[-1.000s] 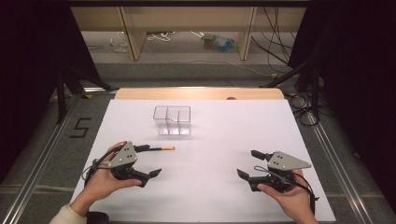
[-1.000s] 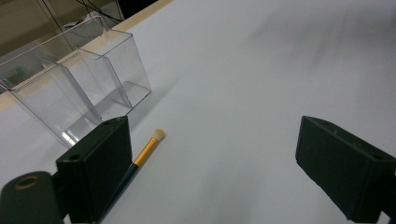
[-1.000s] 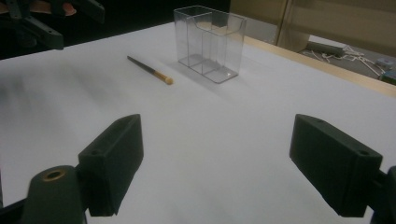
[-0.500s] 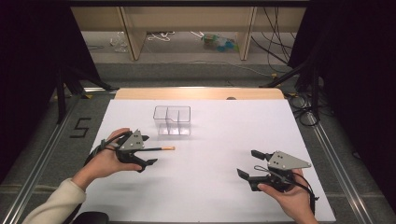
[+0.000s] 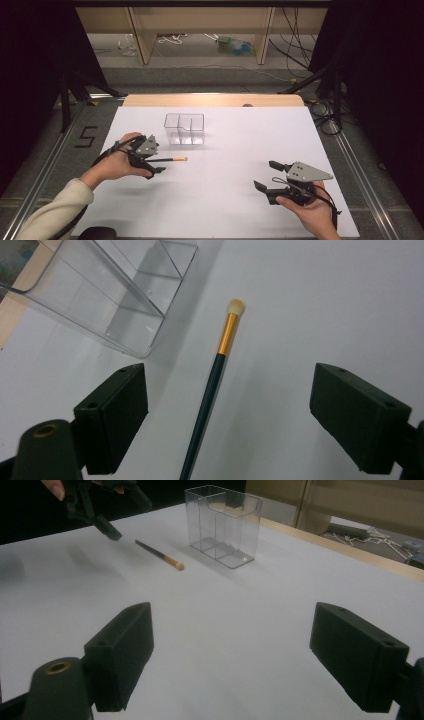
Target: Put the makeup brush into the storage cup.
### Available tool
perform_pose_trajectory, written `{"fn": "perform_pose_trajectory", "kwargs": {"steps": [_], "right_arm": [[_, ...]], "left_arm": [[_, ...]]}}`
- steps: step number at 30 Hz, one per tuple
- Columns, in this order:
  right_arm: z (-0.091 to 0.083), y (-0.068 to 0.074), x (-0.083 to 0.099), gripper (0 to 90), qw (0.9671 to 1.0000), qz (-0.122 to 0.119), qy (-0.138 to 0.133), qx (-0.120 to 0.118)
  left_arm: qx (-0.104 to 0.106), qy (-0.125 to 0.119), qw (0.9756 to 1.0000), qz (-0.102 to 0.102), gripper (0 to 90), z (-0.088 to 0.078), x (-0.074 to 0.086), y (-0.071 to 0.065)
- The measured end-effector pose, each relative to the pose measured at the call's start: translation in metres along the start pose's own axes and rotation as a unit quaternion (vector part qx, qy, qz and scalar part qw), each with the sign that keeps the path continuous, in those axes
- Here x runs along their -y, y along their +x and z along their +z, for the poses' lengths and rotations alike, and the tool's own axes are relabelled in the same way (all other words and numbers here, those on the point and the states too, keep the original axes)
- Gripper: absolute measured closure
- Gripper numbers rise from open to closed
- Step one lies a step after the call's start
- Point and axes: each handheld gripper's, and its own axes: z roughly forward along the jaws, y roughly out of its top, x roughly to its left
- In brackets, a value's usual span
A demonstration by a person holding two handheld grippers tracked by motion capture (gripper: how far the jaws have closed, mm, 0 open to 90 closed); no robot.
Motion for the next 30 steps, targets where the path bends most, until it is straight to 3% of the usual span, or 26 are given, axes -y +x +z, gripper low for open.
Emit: {"fn": "perform_pose_trajectory", "kwargs": {"steps": [8, 13, 22, 23, 24, 30], "right_arm": [[-0.002, 0.000, 0.000, 18.7, 0.9999, 0.000, 0.013, 0.001], [-0.001, 0.000, 0.000, 18.8, 1.0000, 0.001, 0.006, -0.001], [0.001, -0.001, 0.001, 18.8, 1.0000, 0.002, 0.001, -0.001], [0.001, -0.001, 0.001, 18.8, 1.0000, 0.004, 0.002, -0.002], [0.001, -0.001, 0.001, 18.8, 1.0000, 0.004, 0.002, -0.002], [0.001, -0.001, 0.001, 18.9, 1.0000, 0.002, -0.001, 0.000]], "left_arm": [[0.014, 0.024, 0.9996, 0.009, 17.2, 0.010, -0.003, 0.006], [0.026, 0.051, 0.9981, 0.023, 19.3, 0.016, -0.005, 0.011], [0.038, 0.073, 0.9956, 0.044, 22.9, 0.026, -0.010, 0.017], [0.043, 0.082, 0.9941, 0.055, 23.4, 0.026, -0.011, 0.020], [0.045, 0.078, 0.9950, 0.044, 23.7, 0.028, -0.010, 0.020], [0.051, 0.098, 0.9924, 0.054, 25.4, 0.033, -0.013, 0.027]]}}
